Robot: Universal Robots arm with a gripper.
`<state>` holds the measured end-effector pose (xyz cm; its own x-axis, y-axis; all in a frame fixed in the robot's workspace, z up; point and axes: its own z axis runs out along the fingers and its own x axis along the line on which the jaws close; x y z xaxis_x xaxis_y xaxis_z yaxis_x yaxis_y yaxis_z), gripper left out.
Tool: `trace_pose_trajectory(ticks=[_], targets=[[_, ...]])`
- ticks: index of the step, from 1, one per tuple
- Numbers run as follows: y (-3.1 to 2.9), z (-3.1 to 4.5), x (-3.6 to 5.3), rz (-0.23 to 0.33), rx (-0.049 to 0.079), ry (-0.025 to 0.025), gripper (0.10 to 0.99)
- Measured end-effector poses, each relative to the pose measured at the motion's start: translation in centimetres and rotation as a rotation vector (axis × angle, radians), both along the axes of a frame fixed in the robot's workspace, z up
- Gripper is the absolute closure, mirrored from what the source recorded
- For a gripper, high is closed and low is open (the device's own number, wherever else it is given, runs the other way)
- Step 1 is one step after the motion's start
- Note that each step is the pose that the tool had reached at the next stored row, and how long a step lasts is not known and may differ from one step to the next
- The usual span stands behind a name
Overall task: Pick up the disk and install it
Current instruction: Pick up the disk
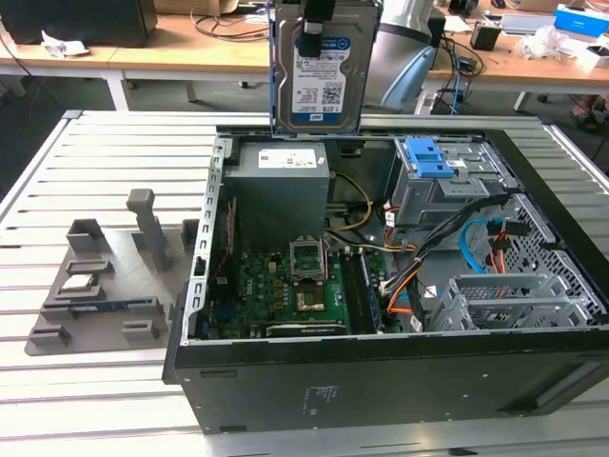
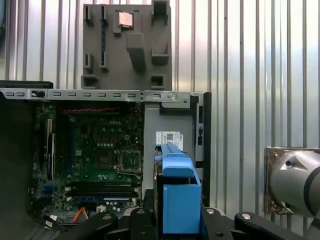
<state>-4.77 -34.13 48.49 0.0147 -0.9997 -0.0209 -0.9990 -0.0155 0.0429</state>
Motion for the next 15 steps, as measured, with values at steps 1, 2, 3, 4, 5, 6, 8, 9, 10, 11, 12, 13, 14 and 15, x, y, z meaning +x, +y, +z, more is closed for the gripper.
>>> trace_pose_trajectory(ticks=[1,2,3,4,5,6,8,9,10,11,12,13,14,15], targets=[[0.0,0.0,0.4,0.0,0.0,0.0,0.722],[0.0,0.01,0.77,0.0,0.0,0.0001,0.722],[0.0,0.0,1.3,0.0,0.0,0.0001,0.722],[0.0,0.0,2.1,0.0,0.0,0.0,0.722],[0.0,0.0,2.55,0.0,0.0,0.0,0.722],[0.0,0.0,2.95,0.0,0.0,0.0,0.722],[0.0,0.0,3.96,0.0,0.0,0.0001,0.722],[0.0,-0.01,4.6,0.0,0.0,0.0,0.722],[0.0,-0.01,5.01,0.0,0.0,0.0,0.722],[0.0,-0.01,5.36,0.0,0.0,0.0,0.722],[0.0,0.0,5.77,0.0,0.0,0.0001,0.722],[0.0,0.0,6.15,0.0,0.0,0.0001,0.722],[0.0,0.0,6.73,0.0,0.0,0.0,0.722],[0.0,0.0,7.14,0.0,0.0,0.0,0.722]])
